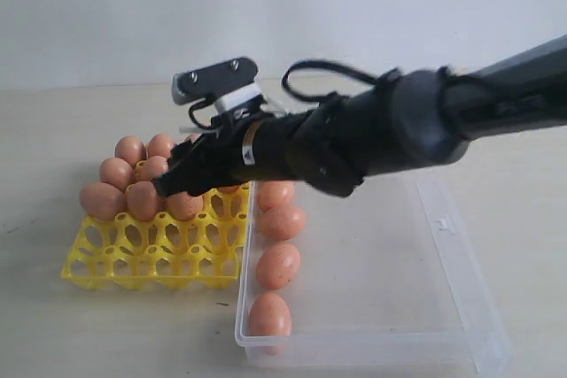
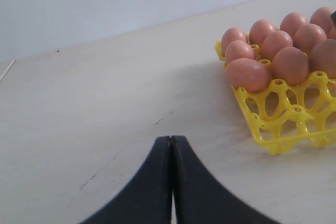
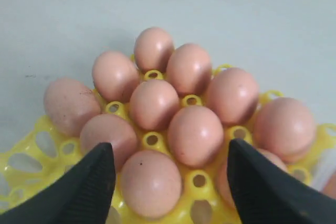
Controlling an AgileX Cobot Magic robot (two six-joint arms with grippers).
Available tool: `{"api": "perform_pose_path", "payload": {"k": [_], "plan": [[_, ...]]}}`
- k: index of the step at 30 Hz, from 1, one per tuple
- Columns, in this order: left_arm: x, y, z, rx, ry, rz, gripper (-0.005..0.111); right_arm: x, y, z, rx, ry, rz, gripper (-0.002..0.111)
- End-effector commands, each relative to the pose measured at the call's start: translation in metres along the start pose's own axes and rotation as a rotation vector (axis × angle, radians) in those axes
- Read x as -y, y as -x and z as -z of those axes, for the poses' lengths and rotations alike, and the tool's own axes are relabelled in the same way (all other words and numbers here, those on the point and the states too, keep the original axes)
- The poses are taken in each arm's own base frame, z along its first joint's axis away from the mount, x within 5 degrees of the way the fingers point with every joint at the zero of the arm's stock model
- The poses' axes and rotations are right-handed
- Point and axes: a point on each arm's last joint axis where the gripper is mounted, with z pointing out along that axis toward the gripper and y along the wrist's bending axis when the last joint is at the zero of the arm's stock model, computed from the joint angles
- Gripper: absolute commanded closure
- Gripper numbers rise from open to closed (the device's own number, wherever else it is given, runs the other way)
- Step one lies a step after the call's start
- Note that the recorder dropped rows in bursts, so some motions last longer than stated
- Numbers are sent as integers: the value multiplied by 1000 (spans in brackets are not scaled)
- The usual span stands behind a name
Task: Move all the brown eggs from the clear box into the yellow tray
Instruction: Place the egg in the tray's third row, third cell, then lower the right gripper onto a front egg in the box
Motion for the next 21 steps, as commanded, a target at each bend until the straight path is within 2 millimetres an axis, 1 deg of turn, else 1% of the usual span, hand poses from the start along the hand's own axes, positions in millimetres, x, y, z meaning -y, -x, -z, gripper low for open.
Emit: {"api": "perform_pose_path", "payload": {"k": [1,3,5,7,9,12,14,18,21], "plan": [[0,2,1,15,4,7,107,2,31,59,-150,-103,46,51],[0,2,1,15,4,7,107,5,32,83,-266,-160,40,52],[0,2,1,15,4,7,107,8,28,100,-371,-203,28,52],[0,2,1,15,4,7,107,13,20,114,-479,-256,-18,52],[0,2,1,15,4,7,107,16,10,121,-534,-290,-75,52],[0,2,1,15,4,7,107,16,-8,121,-571,-298,-146,52],[0,2,1,15,4,7,107,14,-20,118,-556,-277,-203,52],[0,2,1,15,4,7,107,8,-33,110,-490,-207,-358,52],[0,2,1,15,4,7,107,8,-37,104,-483,-202,-365,52]]}}
